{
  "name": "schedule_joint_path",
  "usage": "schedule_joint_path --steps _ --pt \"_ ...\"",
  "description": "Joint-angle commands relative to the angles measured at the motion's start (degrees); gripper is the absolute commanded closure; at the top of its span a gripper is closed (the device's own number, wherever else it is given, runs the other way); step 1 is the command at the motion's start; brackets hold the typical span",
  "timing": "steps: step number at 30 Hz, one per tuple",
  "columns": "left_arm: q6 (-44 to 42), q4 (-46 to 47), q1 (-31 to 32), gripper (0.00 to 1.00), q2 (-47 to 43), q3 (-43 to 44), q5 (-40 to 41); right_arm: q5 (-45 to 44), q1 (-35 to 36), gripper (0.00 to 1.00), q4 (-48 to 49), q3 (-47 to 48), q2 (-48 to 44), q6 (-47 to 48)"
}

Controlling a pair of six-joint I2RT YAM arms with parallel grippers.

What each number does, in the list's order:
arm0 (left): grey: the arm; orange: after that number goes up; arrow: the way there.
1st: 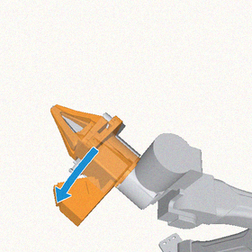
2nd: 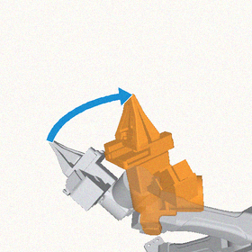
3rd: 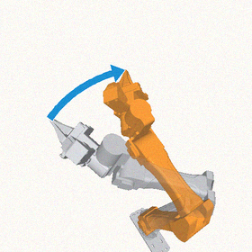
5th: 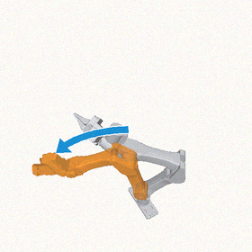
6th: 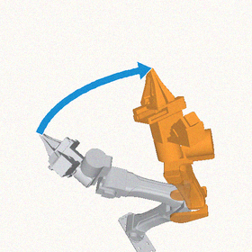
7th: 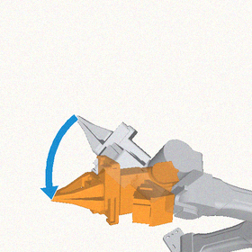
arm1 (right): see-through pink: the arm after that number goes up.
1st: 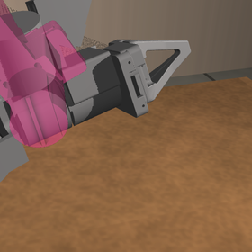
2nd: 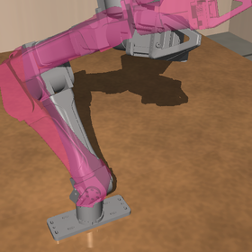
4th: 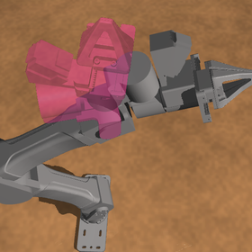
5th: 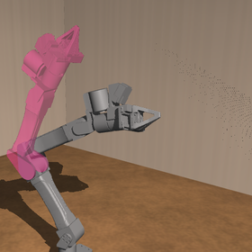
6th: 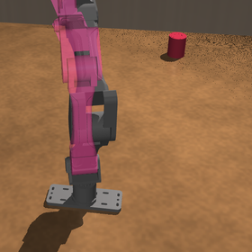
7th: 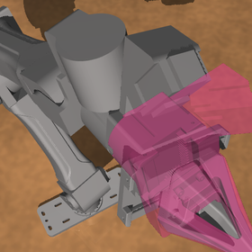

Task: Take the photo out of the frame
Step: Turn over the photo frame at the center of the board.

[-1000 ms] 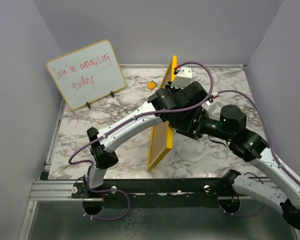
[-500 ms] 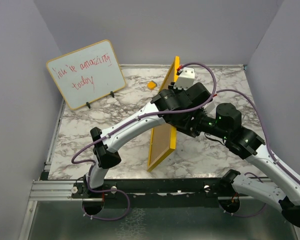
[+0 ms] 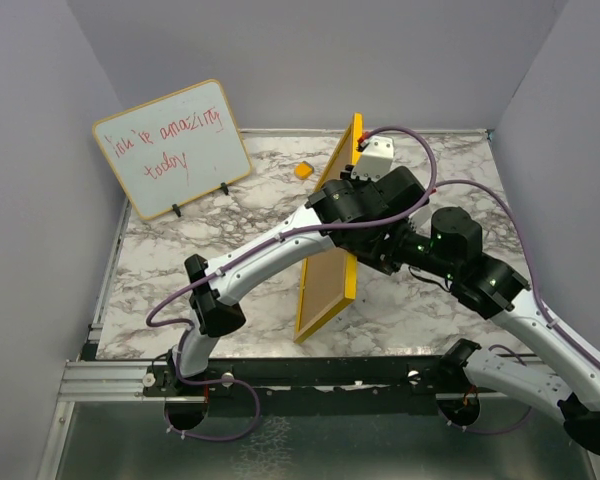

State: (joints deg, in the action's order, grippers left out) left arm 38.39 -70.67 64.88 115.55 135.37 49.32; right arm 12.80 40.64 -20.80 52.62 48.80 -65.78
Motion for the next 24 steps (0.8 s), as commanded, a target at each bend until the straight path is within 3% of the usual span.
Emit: schedule_joint_path --steps 1,7,11,16,24 --pt "3.4 3.7 -1.1 1.00 4.4 0.5 4.1 -3.9 -0.1 0.34 -5.1 2.4 1.4 2.7" --pt "4.4 3.9 -1.1 1.00 5.2 0.4 4.2 -3.1 -0.1 0.44 -5.5 3.1 1.6 3.2" --pt "4.0 3.9 -1.1 1.00 5.8 0.8 4.2 -4.8 -0.1 0.62 -4.9 0.9 -0.5 2.0" --pt "4.1 4.6 -1.4 0.99 5.2 0.9 3.0 -4.7 -0.1 0.65 -3.2 -1.9 -1.9 0.9" --pt "2.8 6.9 -3.2 0.90 4.5 0.8 -3.3 -7.1 -0.1 0.67 -5.4 -0.5 -1.2 3.1"
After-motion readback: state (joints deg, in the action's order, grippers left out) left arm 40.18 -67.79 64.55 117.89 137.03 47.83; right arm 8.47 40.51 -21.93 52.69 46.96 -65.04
